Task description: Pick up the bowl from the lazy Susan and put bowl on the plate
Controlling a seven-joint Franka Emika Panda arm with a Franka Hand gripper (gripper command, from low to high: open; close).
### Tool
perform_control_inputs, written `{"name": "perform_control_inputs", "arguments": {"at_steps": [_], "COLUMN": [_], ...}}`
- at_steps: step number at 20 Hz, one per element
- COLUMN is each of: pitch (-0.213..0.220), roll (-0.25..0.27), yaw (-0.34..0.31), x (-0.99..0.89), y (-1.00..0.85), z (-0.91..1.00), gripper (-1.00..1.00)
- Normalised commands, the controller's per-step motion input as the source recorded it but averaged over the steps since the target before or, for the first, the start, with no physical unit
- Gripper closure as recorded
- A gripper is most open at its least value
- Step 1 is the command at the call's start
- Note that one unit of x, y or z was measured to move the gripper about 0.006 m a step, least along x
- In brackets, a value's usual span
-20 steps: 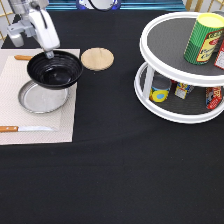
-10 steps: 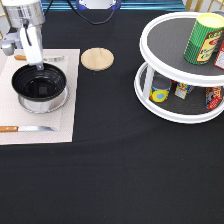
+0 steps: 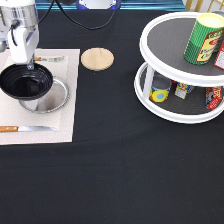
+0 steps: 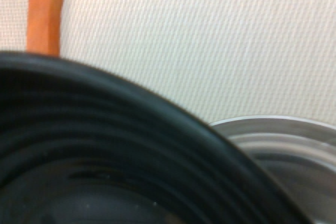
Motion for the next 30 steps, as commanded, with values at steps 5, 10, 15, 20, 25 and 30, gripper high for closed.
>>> {"name": "perform_control_inputs", "arguments": {"at_steps": [5,10,15,20,25,30], "pitch": [-0.079,-0.013,0.000,0.000,0.008,0.000], "roll": [0.024,0.081,0.140,0.127,0.101,0.103], "yaw": [0.009,0.001,-0.011,-0.019,-0.016,0.000], "x": [-0.63,-0.38,-0.15,-0.21,-0.01,0.01], "y": [0.24,0.01,-0.34,-0.23,-0.12,-0.09], "z": [-0.26,-0.63,-0.57,-0.13,-0.04,-0.25], "gripper": [1.00,1.00,1.00,1.00,-1.00,-1.00]}}
